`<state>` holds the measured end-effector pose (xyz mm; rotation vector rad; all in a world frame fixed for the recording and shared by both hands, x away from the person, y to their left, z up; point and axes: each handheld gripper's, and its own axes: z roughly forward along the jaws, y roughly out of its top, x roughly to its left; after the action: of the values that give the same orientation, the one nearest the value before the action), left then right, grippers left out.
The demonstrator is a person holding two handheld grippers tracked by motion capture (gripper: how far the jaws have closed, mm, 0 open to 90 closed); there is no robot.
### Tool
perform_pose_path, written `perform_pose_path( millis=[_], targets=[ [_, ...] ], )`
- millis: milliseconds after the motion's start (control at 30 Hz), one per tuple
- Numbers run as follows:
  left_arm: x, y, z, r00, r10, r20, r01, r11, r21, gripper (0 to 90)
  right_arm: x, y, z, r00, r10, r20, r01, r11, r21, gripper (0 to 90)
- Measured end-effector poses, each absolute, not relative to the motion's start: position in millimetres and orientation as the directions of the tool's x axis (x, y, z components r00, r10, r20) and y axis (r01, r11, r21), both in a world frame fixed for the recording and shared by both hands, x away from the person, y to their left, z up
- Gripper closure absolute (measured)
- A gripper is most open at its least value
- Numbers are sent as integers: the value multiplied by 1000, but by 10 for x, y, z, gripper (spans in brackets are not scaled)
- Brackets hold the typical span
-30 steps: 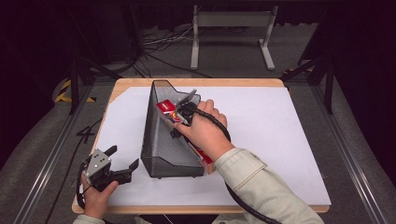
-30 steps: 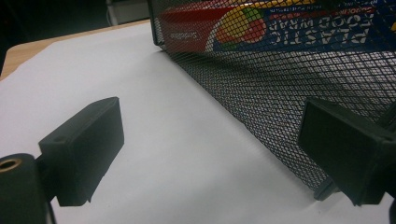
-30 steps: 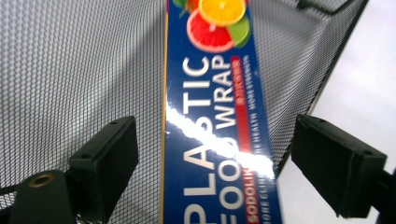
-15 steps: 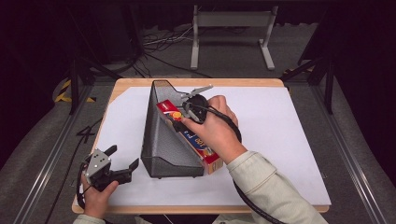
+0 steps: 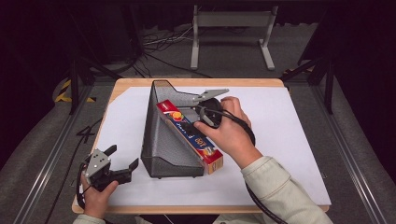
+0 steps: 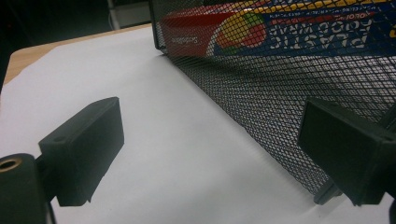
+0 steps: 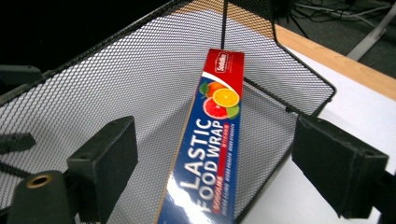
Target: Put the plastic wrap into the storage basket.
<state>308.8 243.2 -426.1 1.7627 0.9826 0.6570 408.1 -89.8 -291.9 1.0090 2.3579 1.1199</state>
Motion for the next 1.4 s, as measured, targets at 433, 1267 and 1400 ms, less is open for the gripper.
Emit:
perform_pose_path(
  millis=[433,1267,1400],
  targets=[
    [3087,2424,-4264,527,850,-1,324,-200,925,81,3942,-1400,-2861,-674,739,-3,444,408,797,149],
    [3088,2417,-4269,525,851,0,330,-204,922,81,3810,-2341,-2906,-636,772,2,439,360,824,140],
    [3085,2417,-4268,525,851,0,329,-203,922,81,3820,-2479,-2918,-623,782,-13,428,355,831,140]
  ],
)
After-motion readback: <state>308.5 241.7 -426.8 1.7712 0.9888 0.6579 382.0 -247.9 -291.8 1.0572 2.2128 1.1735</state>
